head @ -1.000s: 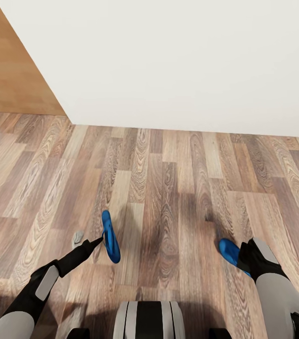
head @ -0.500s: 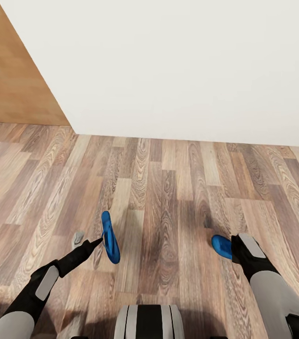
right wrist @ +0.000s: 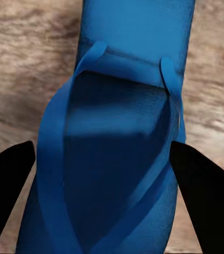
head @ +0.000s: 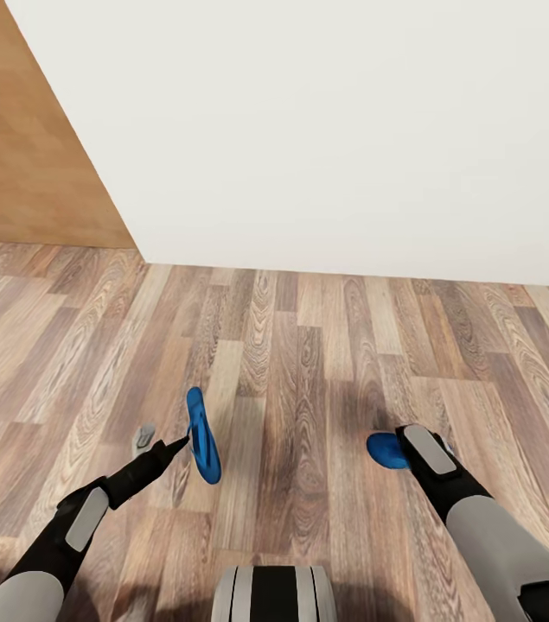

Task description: In the bedroom, move the book from the bed onto either nightstand, and place the two sandals side by side next to the bed.

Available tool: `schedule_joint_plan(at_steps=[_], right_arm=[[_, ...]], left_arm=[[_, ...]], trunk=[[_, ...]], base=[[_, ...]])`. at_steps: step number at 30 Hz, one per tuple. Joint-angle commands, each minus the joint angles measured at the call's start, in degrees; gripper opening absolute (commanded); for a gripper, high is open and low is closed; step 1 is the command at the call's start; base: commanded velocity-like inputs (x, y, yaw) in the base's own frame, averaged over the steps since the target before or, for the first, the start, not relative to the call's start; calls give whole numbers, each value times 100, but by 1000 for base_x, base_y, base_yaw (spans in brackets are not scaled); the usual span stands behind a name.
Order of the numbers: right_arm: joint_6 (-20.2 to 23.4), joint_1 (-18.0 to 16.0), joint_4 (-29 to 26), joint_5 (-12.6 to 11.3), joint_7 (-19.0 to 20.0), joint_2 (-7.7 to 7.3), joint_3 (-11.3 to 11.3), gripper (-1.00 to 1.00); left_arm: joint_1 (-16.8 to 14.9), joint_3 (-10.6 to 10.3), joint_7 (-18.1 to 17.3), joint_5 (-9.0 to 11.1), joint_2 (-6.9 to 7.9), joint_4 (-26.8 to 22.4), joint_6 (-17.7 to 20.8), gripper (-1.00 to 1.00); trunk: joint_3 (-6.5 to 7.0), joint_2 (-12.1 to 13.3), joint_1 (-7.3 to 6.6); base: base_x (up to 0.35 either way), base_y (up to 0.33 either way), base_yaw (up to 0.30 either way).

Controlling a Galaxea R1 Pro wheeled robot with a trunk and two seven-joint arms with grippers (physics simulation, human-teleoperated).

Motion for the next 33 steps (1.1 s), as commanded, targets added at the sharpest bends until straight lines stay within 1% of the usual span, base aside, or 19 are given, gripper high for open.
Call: schedule_joint_plan(at_steps=[1,3,6,8,12,13,15,16,18,20,21,23,25,26,27,28,29,31,33], right_arm=[[123,-3,-31,-25,-10,-12,114,-100],[573,-3,-231,85,7,-18,336,-100],[834,-3,-610,324,22,-24,676,-100],[925,-3,-929,744,139,-28,1141,-100],[1167,6,-1030,971,695,-114,1344,-100],[1247,14,-1039,988,908,-246,1359,-100],[1364,33,-1055,1007,1500,-696,1379,-100],[1408,49,-1029,1011,2166,-1137,1387,-100],[1436,64,-958,1011,3066,-1712,1390,-100],[1447,73,-775,1011,4030,-2295,1393,-100],[1451,79,-529,1011,4751,-2678,1394,-100],[1453,83,-59,1013,5681,-3033,1394,-100],[1449,84,363,1039,6363,-3161,1404,-100],[1448,85,842,1259,7041,-3226,1423,-100],[1442,85,1285,1699,7630,-3260,1435,-100],[1418,85,1554,2080,7988,-3272,1439,-100],[1406,85,1680,2284,8155,-3277,1441,-100],[1373,85,2116,3057,8684,-3275,1445,-100],[1350,85,2426,3574,8948,-3269,1446,-100]], left_arm=[[-1,4,23,10,-1,-1,29,-100],[-1,-23,132,8,-13,-1,29,-100],[-1,-141,376,4,-70,-1,29,-100],[-1,-357,549,2,-136,-1,29,-100],[-1,-615,605,1,-162,-2,29,-100],[-1,-651,609,1,-164,-5,29,-100],[-1,-694,613,-4,-166,-9,29,-100],[-1,-708,614,-11,-165,-15,28,-100],[-1,-717,615,-77,-165,-22,9,-100],[-1,-724,615,-269,-166,-34,-61,-100],[-1,-725,606,-448,-167,-48,-130,-100],[-1,-725,573,-629,-160,-76,-196,-100],[-1,-721,522,-697,-142,-105,-219,-100],[-1,-715,422,-734,-109,-132,-227,-100],[-1,-716,293,-753,-64,-146,-231,-100],[-1,-721,208,-763,-38,-152,-232,-100],[-1,-725,172,-767,-29,-153,-232,-100],[4,-769,80,-780,-1,-157,-233,-100],[25,-897,43,-813,18,-158,-236,-100]], trunk=[[19,0,-3],[64,3,-8],[130,7,-16],[174,10,-21],[263,15,-31],[285,16,-34],[329,19,-39],[352,20,-42],[396,23,-47],[440,26,-52],[462,27,-55],[507,30,-60],[551,32,-65],[573,34,-68],[595,35,-70],[617,36,-73],[640,38,-75],[684,40,-80],[728,43,-86]], base=[[0,0,16],[0,0,7],[0,0,2],[0,0,0],[0,0,0],[0,0,0],[0,0,0],[0,0,0],[0,0,0],[0,0,0],[0,0,0],[0,0,0],[0,0,0],[0,0,0],[0,0,0],[0,0,0],[0,0,0],[0,0,0],[0,0,0]])
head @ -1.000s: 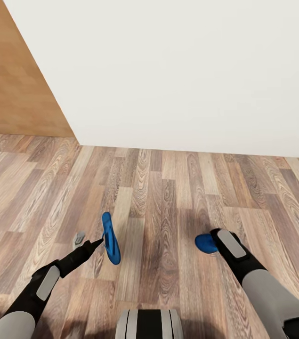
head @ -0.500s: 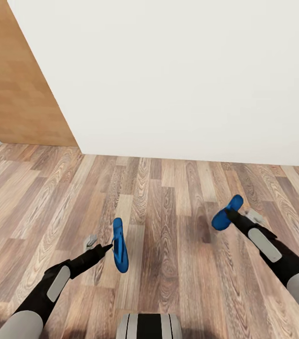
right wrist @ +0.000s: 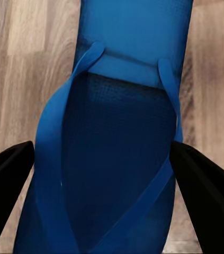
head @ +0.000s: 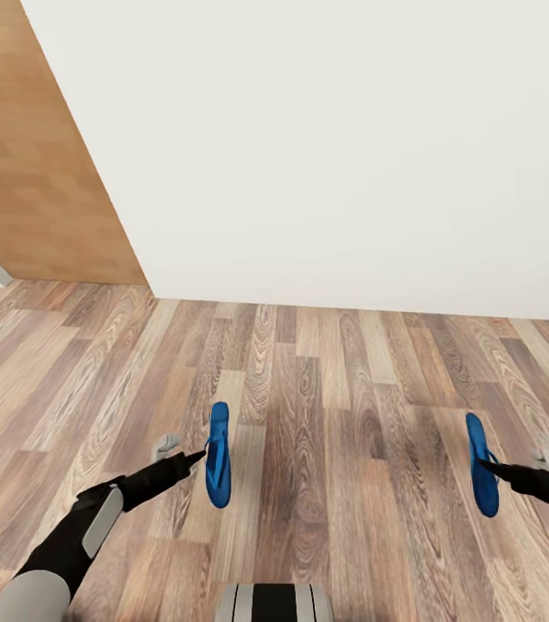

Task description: In the bedroom, move the book from the bed onto either nightstand, and place the two sandals side by side next to the bed.

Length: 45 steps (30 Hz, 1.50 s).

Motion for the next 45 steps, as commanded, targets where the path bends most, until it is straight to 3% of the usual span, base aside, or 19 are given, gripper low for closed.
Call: schedule_joint_plan(at_steps=[1,4,6,8,10,14,20,27,34,39,45], right_arm=[[44,-6,107,72,81,1,-15,-100],[23,-6,389,262,156,15,-13,-100],[-314,-6,878,324,172,266,-9,-100],[-663,-4,1110,336,181,416,-10,-100],[-1044,-1,1292,343,193,527,-10,-100],[-1288,-3,1410,348,207,602,-8,-100],[-1348,2,1491,341,206,671,-12,-100],[-1387,11,1724,347,202,708,-14,-100],[-1396,11,1731,344,194,908,-14,-100],[-1399,11,1731,348,193,938,-14,-100],[-1397,11,1731,348,201,939,-14,-100]], left_arm=[[12,-97,5,-34,10,-1,29,-100],[48,-336,-11,-394,184,34,-3,-100],[71,-400,-21,-659,298,219,-244,-100],[78,-402,-31,-708,367,408,-419,-100],[83,-402,-128,-731,539,660,-627,-100],[89,-408,-628,-739,776,984,-872,-100],[92,-403,-993,-728,823,1524,-1441,-100],[93,-408,-1063,-725,901,2095,-1805,-100],[95,-419,-1049,-727,865,2128,-1845,-100],[93,-420,-1026,-740,740,2266,-1853,-100],[94,-420,-1030,-742,690,2274,-1856,-100]], trunk=[[19,0,-4],[86,4,-11],[130,7,-16],[174,9,-22],[219,12,-27],[307,17,-37],[440,25,-53],[595,35,-71],[750,44,-89],[861,51,-101],[994,59,-117]], base=[[0,0,0],[0,0,0],[0,0,0],[0,0,0],[0,0,0],[0,0,0],[0,0,0],[0,0,0],[0,0,0],[0,0,0],[0,0,0]])
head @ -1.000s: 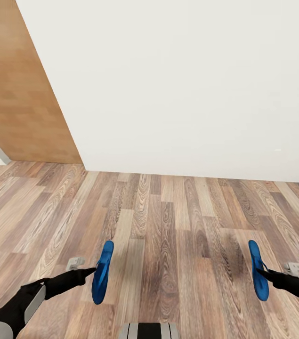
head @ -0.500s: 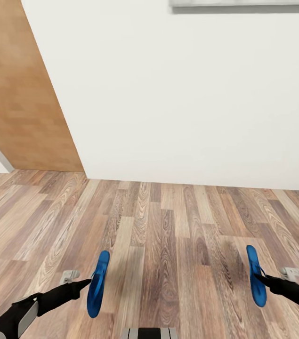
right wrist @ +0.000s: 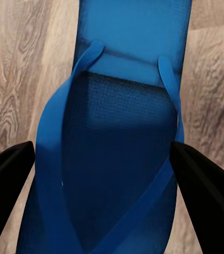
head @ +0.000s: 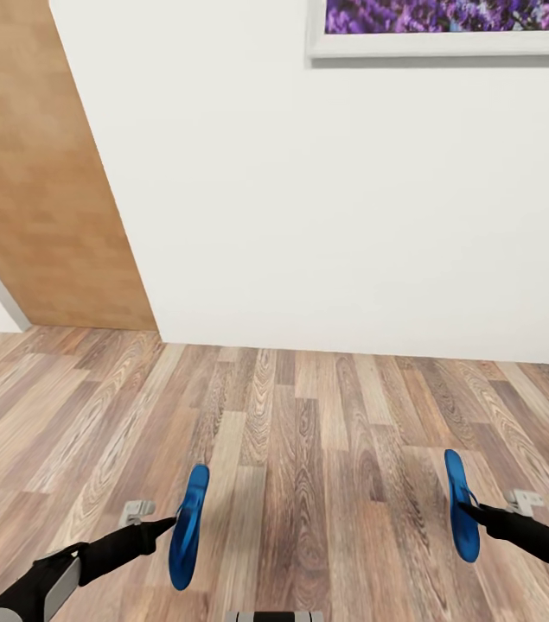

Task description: In the bedroom, move the book from the bed onto either nightstand, and place the two sandals side by side next to the bed.

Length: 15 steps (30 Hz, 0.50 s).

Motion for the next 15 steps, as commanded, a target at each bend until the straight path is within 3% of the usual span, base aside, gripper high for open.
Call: schedule_joint_plan(at_steps=[1,15], right_arm=[[-45,-9,23,-29,25,3,54,-100],[-56,-9,23,-46,-18,3,55,-100]], left_arm=[[-1,-11,11,26,1,0,33,-100],[-1,-11,16,17,-35,9,33,-100]], trunk=[[18,0,-3],[328,18,-39]], base=[[0,0,0],[0,0,0]])
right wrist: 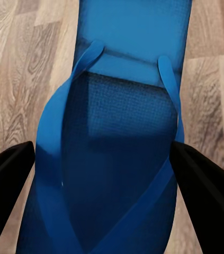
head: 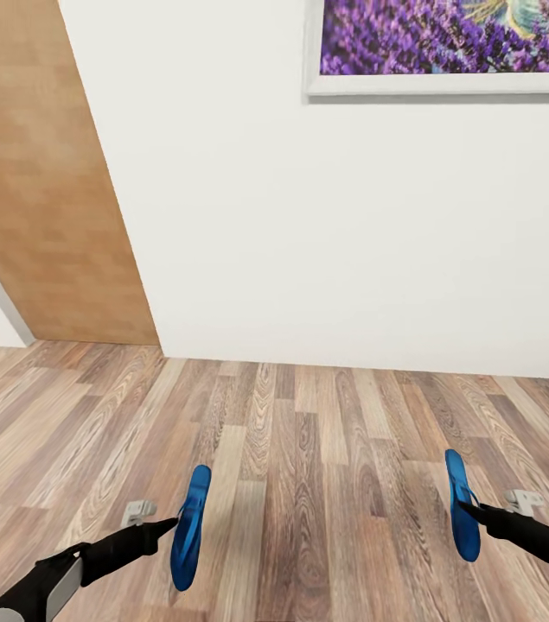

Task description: In the bedroom, move the book from the bed onto either nightstand, and place the two sandals side by side next to the bed.

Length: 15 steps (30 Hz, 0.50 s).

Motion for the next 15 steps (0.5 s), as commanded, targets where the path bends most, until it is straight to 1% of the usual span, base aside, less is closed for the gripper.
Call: schedule_joint_plan(at_steps=[1,9,13,15], right_arm=[[-45,-9,23,-29,25,6,54,-100],[-40,-9,31,-29,10,20,54,-100],[-40,62,32,-35,5,42,54,-100],[-40,87,29,-36,1,79,54,-100]], left_arm=[[-2,-10,10,26,-9,0,33,-100],[-1,-10,11,26,-38,0,33,-100],[-1,-13,42,26,-44,2,33,-100],[-1,-17,101,26,-64,2,33,-100]], trunk=[[18,0,-3],[195,10,-24],[284,16,-34],[328,18,-40]], base=[[0,0,0],[0,0,0],[0,0,0],[0,0,0]])
